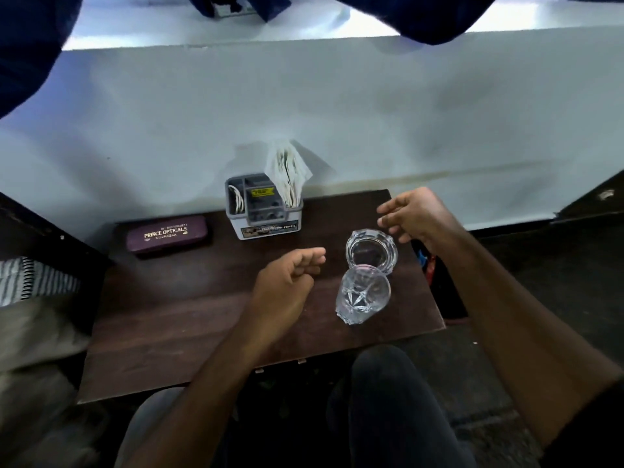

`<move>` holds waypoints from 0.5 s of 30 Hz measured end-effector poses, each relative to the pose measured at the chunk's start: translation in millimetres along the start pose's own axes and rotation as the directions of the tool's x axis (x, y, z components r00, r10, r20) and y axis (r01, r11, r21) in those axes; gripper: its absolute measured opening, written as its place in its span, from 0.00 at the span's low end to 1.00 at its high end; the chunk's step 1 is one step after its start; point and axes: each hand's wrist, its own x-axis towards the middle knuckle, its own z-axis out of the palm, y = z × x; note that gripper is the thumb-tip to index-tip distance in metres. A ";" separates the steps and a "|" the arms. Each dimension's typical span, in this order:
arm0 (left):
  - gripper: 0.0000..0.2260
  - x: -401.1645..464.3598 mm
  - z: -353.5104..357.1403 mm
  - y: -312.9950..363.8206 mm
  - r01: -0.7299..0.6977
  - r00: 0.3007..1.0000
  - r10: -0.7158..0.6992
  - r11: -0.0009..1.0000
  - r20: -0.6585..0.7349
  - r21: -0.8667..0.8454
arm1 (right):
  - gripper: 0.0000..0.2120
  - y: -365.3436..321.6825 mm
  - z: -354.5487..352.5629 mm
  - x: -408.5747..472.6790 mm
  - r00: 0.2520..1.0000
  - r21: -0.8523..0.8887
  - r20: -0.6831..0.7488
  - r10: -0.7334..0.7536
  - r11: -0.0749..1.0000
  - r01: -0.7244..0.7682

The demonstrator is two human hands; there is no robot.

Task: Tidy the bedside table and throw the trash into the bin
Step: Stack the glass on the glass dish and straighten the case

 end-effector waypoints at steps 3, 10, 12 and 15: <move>0.24 -3.0 14.2 5.4 -0.028 0.999 0.027 0.999 0.023 0.016 | 0.06 18.1 1.8 0.0 0.998 0.042 0.011 0.059 0.997 -0.060; 0.22 7.1 29.4 5.2 -0.043 0.999 0.042 0.999 0.023 0.020 | 0.07 35.2 7.6 1.9 0.997 0.067 0.005 0.071 0.995 -0.072; 0.19 6.7 30.0 3.3 -0.029 0.999 0.029 1.000 0.026 0.005 | 0.09 39.6 10.0 1.3 0.999 0.028 0.001 0.044 0.999 -0.044; 0.16 2.4 32.6 0.4 -0.027 0.994 0.028 0.999 0.107 -0.018 | 0.26 49.1 14.0 0.4 0.994 -0.162 -0.017 -0.107 0.981 0.103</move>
